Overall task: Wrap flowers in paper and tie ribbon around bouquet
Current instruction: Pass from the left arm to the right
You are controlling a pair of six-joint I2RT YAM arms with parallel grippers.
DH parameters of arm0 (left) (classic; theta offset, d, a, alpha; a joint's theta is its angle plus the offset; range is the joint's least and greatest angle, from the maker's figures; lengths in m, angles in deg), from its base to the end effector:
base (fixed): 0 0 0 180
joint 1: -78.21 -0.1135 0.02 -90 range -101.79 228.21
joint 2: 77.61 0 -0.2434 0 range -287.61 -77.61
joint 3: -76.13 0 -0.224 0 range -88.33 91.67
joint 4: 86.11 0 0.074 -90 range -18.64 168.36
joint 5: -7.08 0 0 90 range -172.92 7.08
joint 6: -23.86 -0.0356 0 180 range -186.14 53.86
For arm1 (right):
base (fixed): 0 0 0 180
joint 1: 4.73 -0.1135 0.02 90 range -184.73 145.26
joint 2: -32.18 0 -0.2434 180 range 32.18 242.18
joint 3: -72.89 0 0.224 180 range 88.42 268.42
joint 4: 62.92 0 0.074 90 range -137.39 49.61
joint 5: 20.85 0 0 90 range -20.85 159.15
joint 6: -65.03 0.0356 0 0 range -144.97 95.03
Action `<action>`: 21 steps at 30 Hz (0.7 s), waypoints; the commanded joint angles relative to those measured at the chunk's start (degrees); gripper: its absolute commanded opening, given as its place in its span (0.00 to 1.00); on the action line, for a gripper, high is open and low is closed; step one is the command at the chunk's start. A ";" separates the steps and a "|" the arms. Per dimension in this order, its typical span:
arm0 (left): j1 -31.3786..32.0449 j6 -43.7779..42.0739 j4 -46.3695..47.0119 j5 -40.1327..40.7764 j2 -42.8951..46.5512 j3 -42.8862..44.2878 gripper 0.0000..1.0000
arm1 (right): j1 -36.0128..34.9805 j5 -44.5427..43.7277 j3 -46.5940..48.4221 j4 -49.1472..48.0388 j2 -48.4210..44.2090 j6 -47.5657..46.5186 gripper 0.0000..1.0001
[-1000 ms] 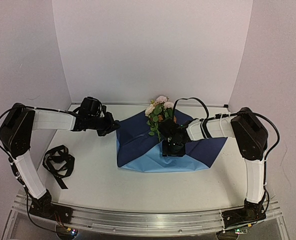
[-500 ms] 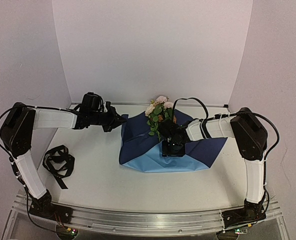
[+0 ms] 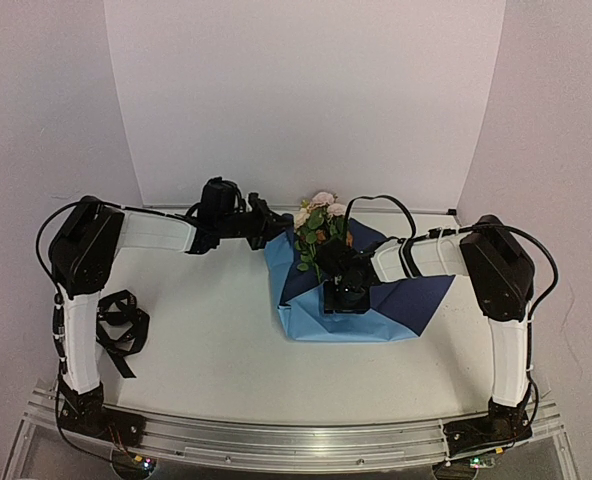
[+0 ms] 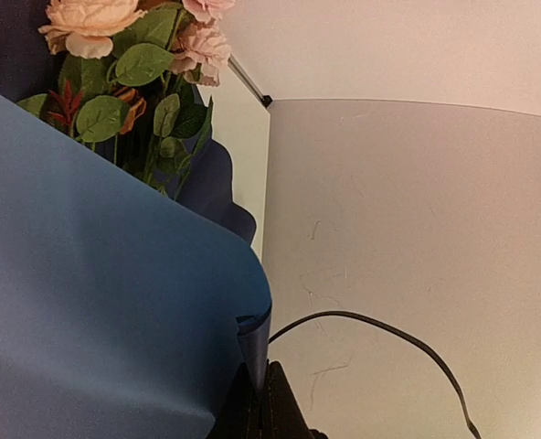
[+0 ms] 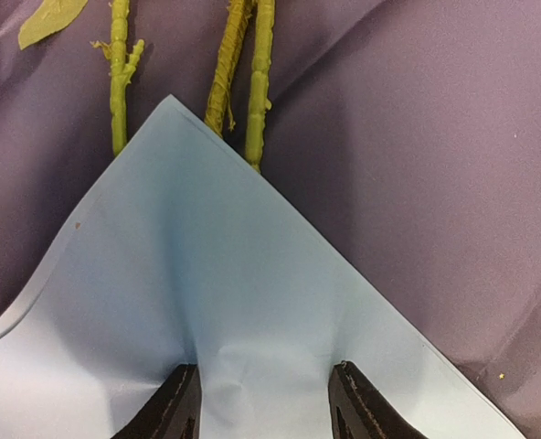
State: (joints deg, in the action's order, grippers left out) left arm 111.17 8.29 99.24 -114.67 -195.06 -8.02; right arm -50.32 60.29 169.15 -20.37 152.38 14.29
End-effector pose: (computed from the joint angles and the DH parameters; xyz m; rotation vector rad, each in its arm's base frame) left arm 0.3595 -0.2554 0.2179 -0.3387 2.2153 -1.6940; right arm 0.2773 0.2753 0.1329 -0.1067 2.7254 0.2269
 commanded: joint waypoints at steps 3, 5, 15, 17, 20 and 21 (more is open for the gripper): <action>1.85 2.53 4.68 -1.07 -6.85 6.50 0.00 | 0.37 -0.11 -2.79 2.33 3.95 0.28 0.50; 2.37 2.05 4.56 -1.47 -8.77 8.10 0.00 | 0.40 -0.06 -2.93 2.15 3.44 0.35 0.50; 3.68 -0.13 4.96 -1.79 -14.22 10.77 0.00 | 0.36 0.82 -3.16 1.18 0.48 0.69 0.50; 3.77 -0.62 4.40 -1.68 -14.48 11.08 0.00 | 0.37 0.87 -3.10 1.11 -0.29 0.47 0.50; 3.77 -0.75 4.33 -1.67 -14.81 11.26 0.00 | 0.34 0.90 -2.98 0.88 -1.79 0.18 0.52; 3.77 -0.78 4.29 -1.65 -14.89 11.20 0.00 | 0.33 0.87 -2.95 0.85 -2.28 0.01 0.53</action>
State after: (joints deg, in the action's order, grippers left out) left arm 114.96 8.83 101.84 -115.98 -209.29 0.10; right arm -50.29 60.47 167.99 -21.70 151.48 14.29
